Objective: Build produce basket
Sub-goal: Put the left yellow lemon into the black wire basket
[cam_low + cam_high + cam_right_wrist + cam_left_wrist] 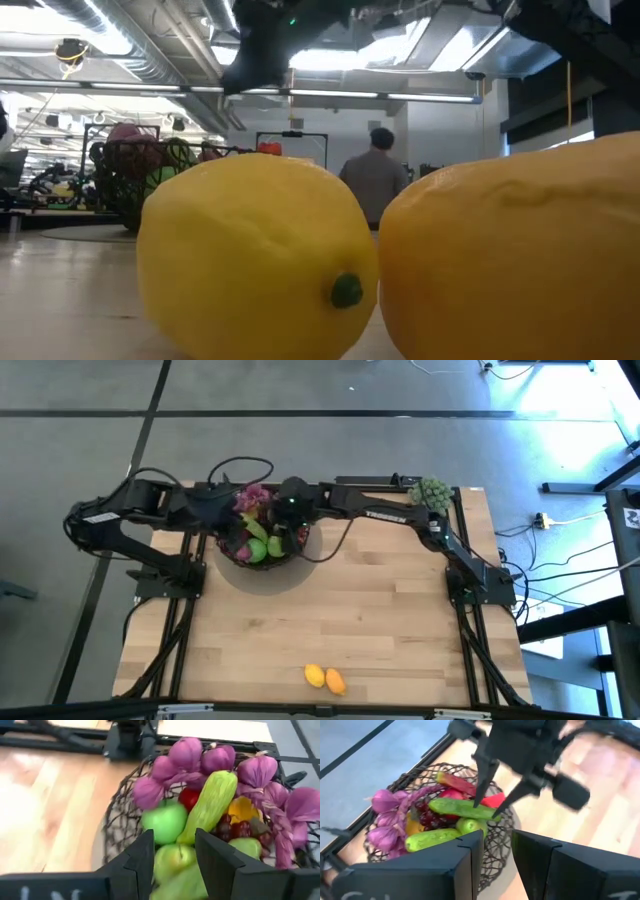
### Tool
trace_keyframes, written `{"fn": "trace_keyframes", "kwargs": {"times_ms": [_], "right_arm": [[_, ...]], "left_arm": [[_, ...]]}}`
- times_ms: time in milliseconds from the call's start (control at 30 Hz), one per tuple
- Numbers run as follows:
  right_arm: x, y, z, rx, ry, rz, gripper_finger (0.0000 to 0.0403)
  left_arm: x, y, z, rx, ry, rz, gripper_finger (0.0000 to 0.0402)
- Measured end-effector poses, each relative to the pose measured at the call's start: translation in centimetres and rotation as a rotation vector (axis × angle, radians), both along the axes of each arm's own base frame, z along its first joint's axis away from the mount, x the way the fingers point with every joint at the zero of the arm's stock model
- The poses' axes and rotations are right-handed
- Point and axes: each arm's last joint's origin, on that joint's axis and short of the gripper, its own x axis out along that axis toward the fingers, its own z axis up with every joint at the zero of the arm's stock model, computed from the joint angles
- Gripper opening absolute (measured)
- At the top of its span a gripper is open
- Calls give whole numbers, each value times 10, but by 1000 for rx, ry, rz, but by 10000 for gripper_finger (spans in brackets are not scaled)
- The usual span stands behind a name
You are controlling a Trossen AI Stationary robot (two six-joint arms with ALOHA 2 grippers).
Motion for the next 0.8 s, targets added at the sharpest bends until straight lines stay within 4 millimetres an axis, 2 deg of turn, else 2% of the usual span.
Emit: {"fn": "trace_keyframes", "kwargs": {"times_ms": [200, 367, 433, 600, 800], "right_arm": [[-30, 38, 42, -26, 43, 64, 135], [-69, 78, 82, -143, 86, 7, 135], [-84, 93, 93, -112, 106, -36, 135], [-128, 128, 110, 65, 240, -146, 135], [-169, 163, 113, 149, 440, -233, 135]], "left_arm": [[-13, -15, 5, 0, -34, -104, 90], [-11, -32, 4, -5, -27, -208, 90], [-7, -39, 1, -17, -31, -238, 90], [8, -62, -9, -59, -42, -296, 90], [33, -100, -24, -138, -47, -338, 90]]}}
